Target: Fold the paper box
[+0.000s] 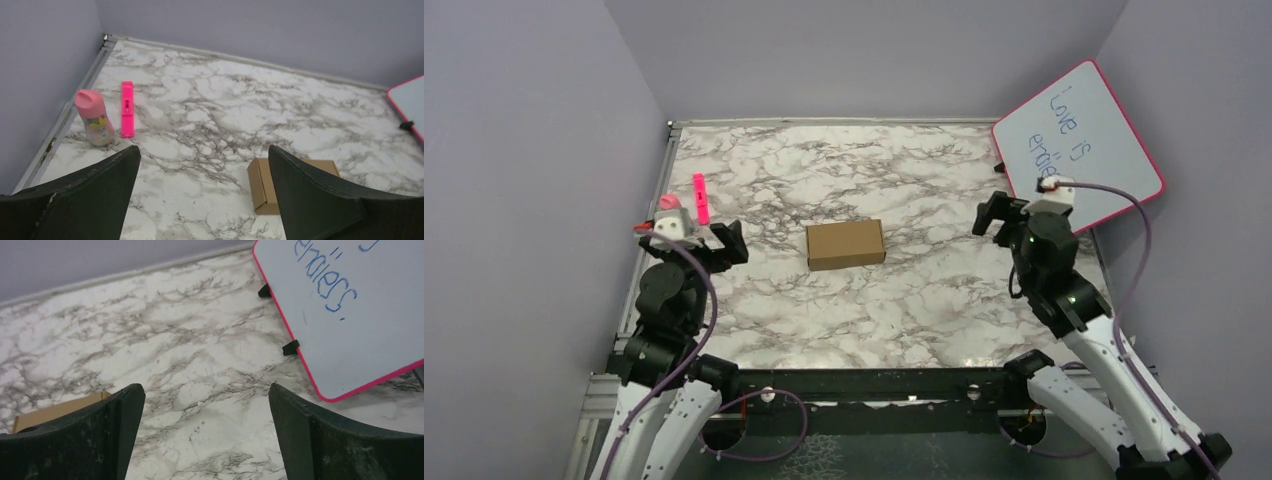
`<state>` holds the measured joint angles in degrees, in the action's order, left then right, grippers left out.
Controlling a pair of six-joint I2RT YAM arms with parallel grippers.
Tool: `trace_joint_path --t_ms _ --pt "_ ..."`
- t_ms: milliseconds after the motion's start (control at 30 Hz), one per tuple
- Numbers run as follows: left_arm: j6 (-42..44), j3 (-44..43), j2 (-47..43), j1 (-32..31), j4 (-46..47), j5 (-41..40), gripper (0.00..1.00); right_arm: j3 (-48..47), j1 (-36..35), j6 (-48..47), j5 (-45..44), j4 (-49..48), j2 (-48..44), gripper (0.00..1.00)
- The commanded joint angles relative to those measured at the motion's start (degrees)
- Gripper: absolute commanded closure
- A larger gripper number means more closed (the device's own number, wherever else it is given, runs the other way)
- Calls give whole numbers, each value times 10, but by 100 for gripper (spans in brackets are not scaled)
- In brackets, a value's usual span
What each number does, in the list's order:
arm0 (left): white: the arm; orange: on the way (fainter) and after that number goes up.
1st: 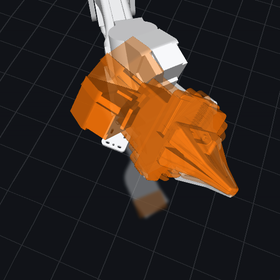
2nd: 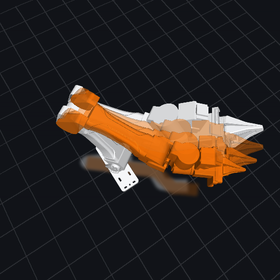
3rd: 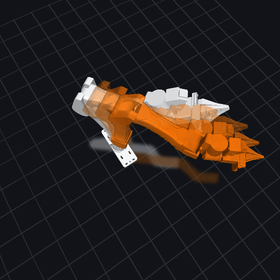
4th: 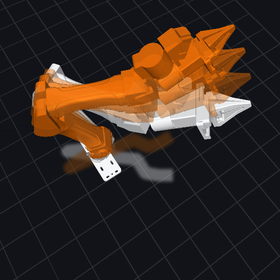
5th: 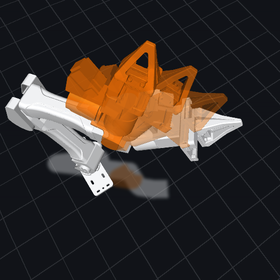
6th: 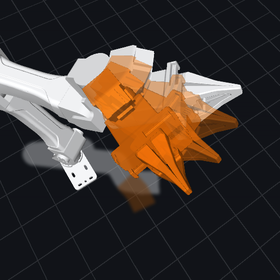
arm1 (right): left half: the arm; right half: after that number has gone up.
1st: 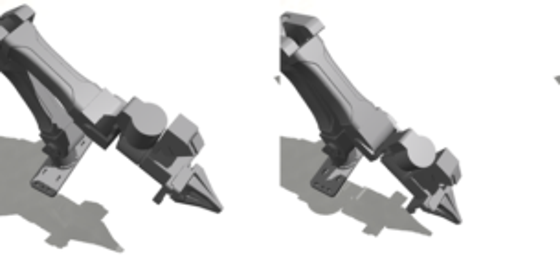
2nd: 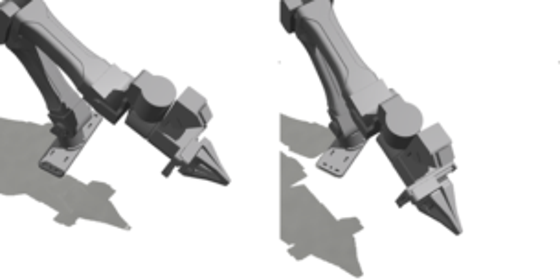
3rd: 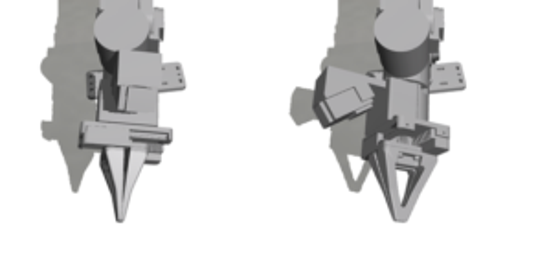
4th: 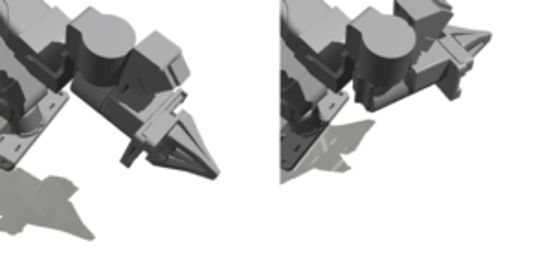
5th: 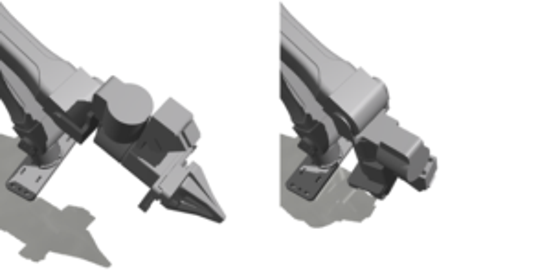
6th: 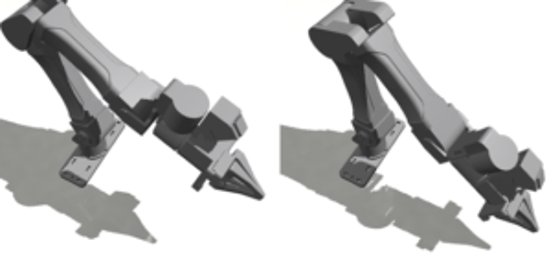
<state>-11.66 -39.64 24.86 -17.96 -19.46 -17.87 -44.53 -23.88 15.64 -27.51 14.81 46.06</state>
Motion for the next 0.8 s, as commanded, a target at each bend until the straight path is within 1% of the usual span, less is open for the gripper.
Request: trace_joint_path --t_ms 0,133,267,367,500,767 --pt "-40 -3 -92 4 6 -63 1 27 2 16 -48 31 -113 0" --pt "-40 43 -163 3 27 -62 1 57 2 -9 -53 13 -206 0" --pt "-48 67 -187 4 60 -55 1 85 2 -21 -40 -25 -249 0" --pt "-46 70 -178 4 73 -51 1 82 2 -8 -34 -15 -245 0" --pt "-55 68 -166 11 69 -60 1 72 2 -6 -30 -7 -227 0" --pt "-60 75 -180 21 77 -56 1 71 2 -11 -20 -16 -217 0"
